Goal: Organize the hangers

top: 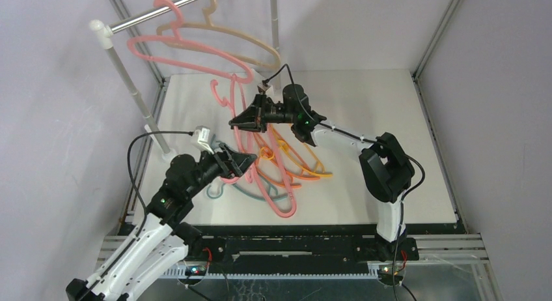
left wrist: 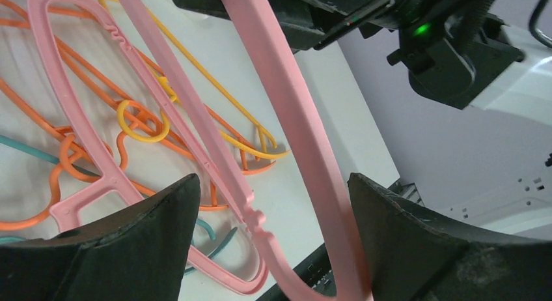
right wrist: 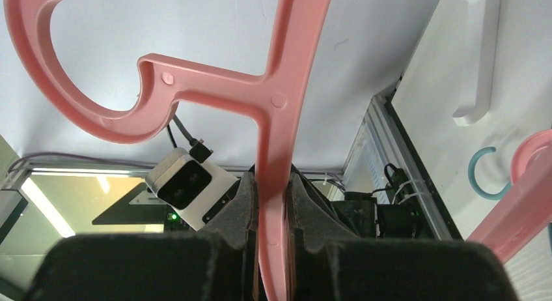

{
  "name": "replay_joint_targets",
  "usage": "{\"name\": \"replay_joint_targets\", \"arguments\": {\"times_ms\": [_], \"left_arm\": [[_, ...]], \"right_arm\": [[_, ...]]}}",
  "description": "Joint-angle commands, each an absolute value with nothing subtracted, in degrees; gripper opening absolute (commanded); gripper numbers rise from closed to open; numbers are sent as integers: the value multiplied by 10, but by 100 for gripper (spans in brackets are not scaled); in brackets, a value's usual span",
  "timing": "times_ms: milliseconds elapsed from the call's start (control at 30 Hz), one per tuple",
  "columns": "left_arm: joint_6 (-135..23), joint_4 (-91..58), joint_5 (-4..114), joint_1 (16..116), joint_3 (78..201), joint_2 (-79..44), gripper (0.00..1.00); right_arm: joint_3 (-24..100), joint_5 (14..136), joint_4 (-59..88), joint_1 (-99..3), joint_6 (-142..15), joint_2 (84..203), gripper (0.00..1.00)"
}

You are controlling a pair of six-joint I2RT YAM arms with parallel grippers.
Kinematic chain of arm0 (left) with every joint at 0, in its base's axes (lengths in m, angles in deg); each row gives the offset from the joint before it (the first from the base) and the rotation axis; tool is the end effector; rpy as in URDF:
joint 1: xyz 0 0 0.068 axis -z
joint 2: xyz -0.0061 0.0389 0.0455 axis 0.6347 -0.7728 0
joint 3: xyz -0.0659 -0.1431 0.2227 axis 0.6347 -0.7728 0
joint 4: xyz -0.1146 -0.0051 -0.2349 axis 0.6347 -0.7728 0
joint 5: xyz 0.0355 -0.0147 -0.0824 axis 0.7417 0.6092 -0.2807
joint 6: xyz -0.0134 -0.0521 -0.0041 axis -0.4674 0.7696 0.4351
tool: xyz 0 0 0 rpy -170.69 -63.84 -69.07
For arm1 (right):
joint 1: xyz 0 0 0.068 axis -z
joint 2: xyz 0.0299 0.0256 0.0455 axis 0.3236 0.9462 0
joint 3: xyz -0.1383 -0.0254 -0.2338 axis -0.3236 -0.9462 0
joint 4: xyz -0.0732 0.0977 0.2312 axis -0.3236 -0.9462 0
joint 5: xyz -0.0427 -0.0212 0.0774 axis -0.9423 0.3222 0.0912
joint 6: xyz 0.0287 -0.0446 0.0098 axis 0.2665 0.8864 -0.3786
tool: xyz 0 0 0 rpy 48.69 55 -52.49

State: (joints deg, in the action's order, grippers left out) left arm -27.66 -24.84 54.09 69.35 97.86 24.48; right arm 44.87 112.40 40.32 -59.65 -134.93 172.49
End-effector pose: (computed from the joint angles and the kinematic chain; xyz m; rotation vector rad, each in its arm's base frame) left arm 0.1308 -0.0817 0.2888 -0.0320 1.8353 -1.0136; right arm 0.3282 0.3161 0.2957 -0.1013 2.1366 2.0568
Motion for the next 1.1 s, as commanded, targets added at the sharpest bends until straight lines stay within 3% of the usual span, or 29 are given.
{"name": "replay_joint_targets", "arguments": {"times_ms": [0,67,167,200,233,300,333,500,567,700,767,833,1067], "left_arm": [[-270,-223,576,704,975,206,86],[-270,-222,591,708,975,187,80],[-268,-237,612,712,979,170,63],[-268,-247,617,712,980,167,53],[-270,-266,624,713,984,164,34],[-273,-297,637,713,991,162,6],[-272,-314,648,713,994,161,1],[-253,-422,730,713,1024,166,0],[-243,-474,772,713,1044,166,0],[-236,-560,855,713,1077,170,0],[-228,-602,904,713,1100,168,0],[-224,-636,943,713,1118,167,0],[-214,-684,1033,714,1170,167,0]], "right_arm": [[481,1123,409,-614,-1360,1713,6],[483,1131,411,-617,-1368,1712,6],[479,1144,415,-618,-1384,1706,6],[474,1148,418,-617,-1389,1701,6],[467,1152,418,-616,-1391,1697,6],[457,1158,418,-612,-1393,1688,6],[451,1161,417,-611,-1393,1685,6],[437,1190,390,-599,-1379,1673,7],[438,1203,334,-594,-1342,1661,13],[445,1204,163,-571,-1220,1617,31],[449,1209,99,-558,-1175,1599,49],[458,1214,26,-546,-1130,1583,59],[532,1179,-190,-522,-945,1548,65]]}}
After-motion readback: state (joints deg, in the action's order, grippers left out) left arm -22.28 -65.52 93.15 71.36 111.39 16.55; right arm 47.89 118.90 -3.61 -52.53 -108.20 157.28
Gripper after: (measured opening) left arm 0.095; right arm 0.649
